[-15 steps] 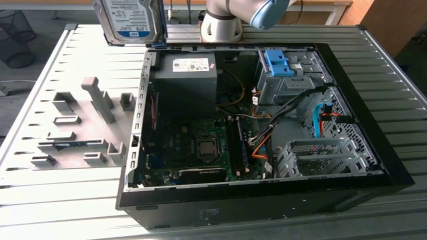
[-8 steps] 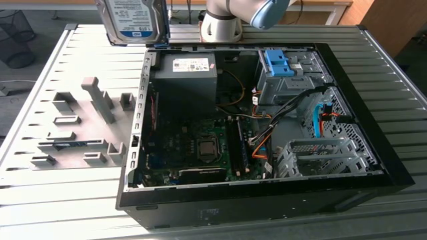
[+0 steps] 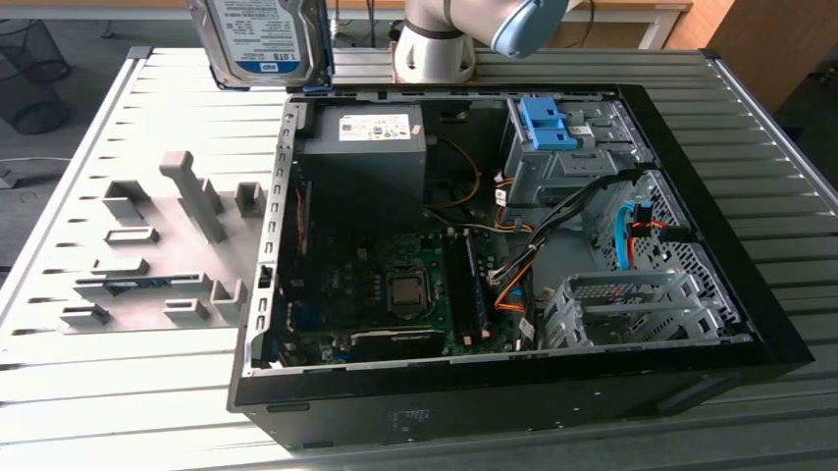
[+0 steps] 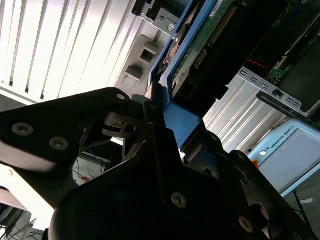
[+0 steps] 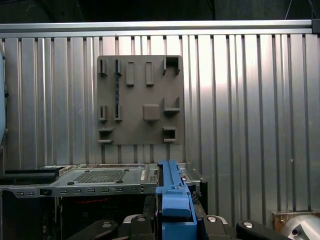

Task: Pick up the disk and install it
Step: 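Pick up the disk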

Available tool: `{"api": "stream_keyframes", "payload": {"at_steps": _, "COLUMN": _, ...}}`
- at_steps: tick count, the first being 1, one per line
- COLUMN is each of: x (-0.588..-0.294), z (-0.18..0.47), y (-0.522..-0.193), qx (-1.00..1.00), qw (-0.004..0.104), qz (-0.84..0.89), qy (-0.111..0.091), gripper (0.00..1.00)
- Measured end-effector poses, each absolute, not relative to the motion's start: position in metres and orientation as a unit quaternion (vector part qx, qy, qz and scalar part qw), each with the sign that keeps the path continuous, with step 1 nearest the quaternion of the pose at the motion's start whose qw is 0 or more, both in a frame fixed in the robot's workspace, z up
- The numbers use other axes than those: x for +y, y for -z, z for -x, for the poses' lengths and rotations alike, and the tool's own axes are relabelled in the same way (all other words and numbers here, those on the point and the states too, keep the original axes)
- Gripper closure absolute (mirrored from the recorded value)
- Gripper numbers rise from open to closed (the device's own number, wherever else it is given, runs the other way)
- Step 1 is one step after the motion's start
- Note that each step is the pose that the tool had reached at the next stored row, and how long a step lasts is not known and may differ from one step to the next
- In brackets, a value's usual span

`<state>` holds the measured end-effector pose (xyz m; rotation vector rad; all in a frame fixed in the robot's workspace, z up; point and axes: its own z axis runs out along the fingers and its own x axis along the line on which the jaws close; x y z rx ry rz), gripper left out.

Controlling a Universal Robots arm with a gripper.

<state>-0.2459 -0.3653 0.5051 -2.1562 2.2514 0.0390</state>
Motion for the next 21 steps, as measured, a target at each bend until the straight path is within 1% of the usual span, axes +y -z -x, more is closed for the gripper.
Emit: {"api": "stream_keyframes", "payload": {"at_steps": 21, "x": -0.365, "z": 0.223, "y": -0.505, "qx": 0.722, "qw": 0.012, "qz": 0.692, "qy": -0.013, "gripper": 0.63}}
